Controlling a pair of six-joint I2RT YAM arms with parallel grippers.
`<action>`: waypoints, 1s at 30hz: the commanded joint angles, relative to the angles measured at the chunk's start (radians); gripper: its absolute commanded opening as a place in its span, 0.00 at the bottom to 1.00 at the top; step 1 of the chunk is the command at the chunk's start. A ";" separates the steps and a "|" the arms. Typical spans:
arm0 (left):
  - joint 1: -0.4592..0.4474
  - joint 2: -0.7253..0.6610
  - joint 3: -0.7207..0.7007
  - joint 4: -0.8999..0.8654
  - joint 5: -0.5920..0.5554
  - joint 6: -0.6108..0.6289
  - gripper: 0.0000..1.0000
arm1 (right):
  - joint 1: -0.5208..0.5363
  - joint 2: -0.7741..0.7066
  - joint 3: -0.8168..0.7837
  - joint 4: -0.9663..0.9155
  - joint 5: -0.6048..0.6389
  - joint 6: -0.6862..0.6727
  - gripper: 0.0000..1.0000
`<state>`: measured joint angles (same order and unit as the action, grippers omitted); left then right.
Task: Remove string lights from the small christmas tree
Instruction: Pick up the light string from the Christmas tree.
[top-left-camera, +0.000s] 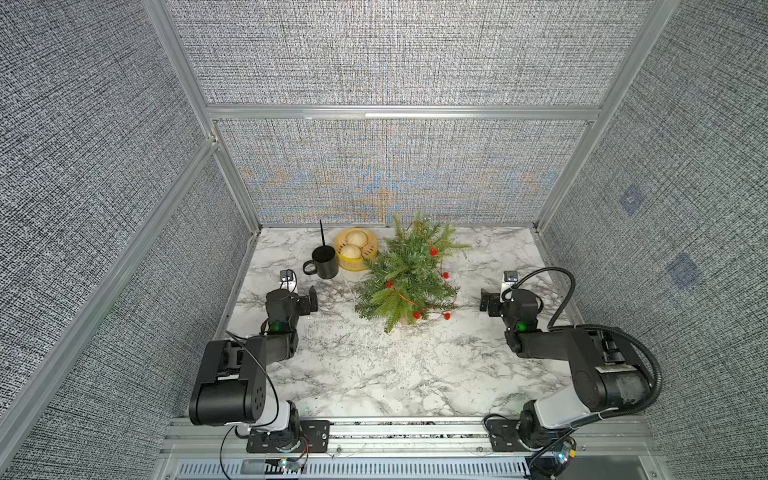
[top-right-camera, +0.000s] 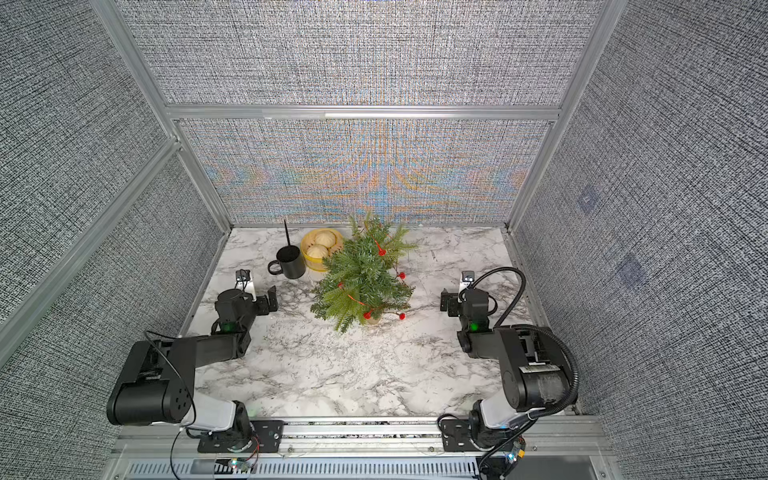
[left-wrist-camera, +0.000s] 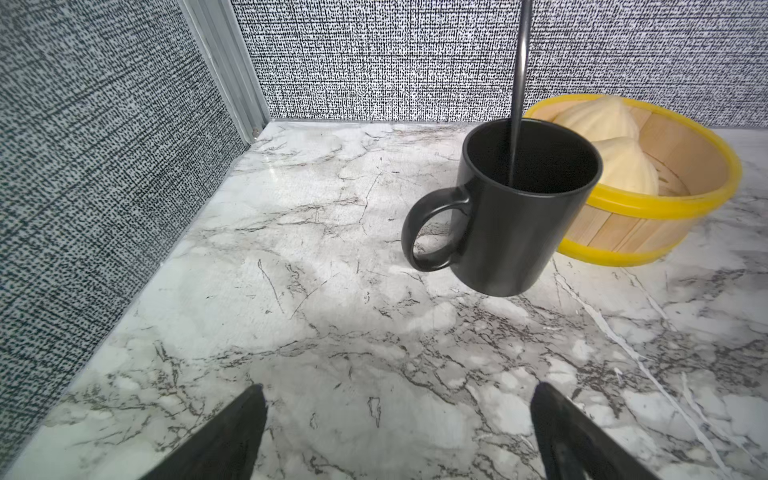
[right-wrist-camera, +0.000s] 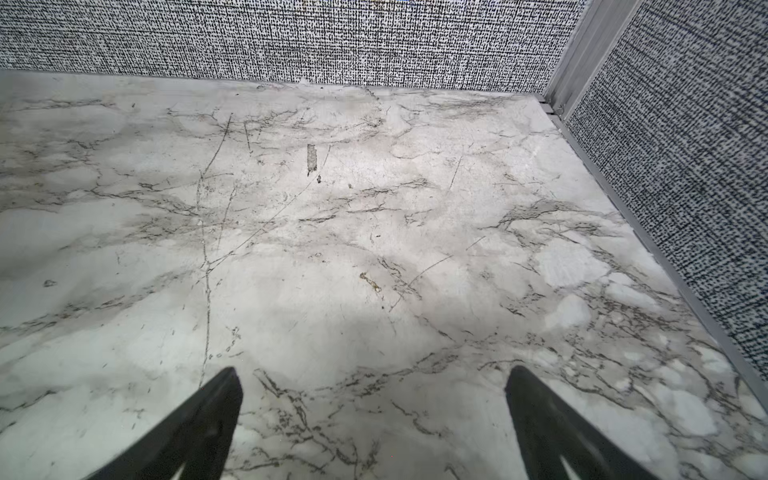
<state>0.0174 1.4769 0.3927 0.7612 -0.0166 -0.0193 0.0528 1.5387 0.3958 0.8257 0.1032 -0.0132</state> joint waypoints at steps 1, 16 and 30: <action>0.000 0.002 0.005 0.018 0.006 -0.001 0.99 | 0.001 -0.004 -0.003 0.024 -0.005 -0.001 0.99; 0.001 0.003 0.005 0.018 0.006 0.000 0.99 | 0.001 -0.003 -0.004 0.026 -0.005 -0.002 0.99; 0.001 0.003 0.006 0.019 0.006 0.001 0.99 | 0.002 -0.003 -0.003 0.024 -0.005 -0.005 0.99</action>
<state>0.0174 1.4773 0.3927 0.7609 -0.0166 -0.0193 0.0536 1.5387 0.3923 0.8257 0.0956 -0.0208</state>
